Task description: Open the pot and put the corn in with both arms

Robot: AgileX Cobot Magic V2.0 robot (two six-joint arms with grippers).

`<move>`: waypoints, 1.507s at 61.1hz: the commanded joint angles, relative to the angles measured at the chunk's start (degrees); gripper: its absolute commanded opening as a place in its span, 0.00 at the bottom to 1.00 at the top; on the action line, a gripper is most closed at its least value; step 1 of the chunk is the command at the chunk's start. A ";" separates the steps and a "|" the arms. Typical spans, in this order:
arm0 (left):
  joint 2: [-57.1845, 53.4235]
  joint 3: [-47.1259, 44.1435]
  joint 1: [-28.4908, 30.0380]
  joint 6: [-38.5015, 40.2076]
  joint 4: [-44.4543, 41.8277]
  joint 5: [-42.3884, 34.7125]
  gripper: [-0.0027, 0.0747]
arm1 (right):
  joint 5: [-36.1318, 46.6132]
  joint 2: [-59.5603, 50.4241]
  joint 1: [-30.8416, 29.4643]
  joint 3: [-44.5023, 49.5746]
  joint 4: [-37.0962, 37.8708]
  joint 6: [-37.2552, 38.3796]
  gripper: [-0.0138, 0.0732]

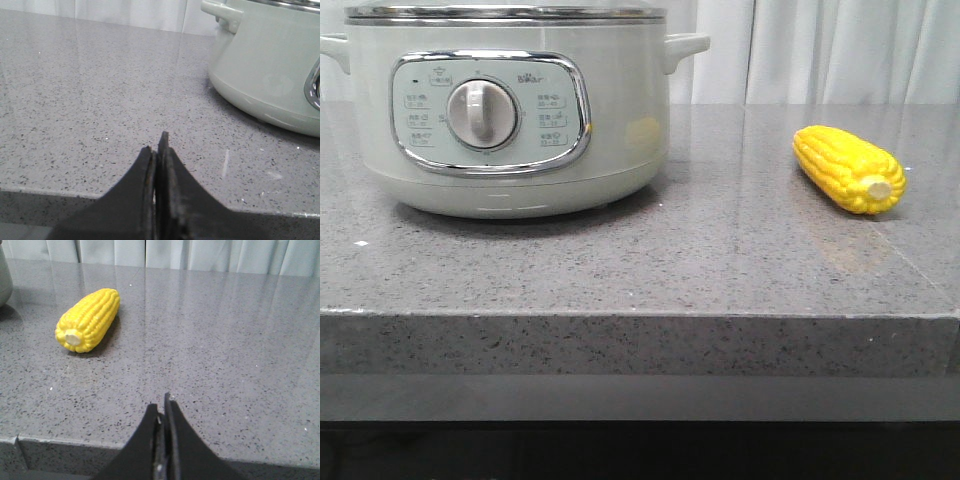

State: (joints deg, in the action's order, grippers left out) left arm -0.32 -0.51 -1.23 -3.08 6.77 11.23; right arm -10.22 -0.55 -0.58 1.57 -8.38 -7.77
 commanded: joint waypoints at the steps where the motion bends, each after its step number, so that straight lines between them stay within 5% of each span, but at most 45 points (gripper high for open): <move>1: -1.25 0.08 0.12 0.53 0.63 -4.88 0.01 | 4.31 -1.24 -0.30 -0.14 0.07 -0.02 0.09; 92: -0.82 1.75 0.12 0.53 0.63 -10.13 0.01 | 5.71 -1.24 -0.30 -0.72 0.07 -0.02 0.09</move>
State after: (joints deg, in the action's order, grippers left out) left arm -0.32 -0.40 -1.23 -3.08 6.77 6.45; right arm -9.77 -0.55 -0.58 1.57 -8.38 -7.77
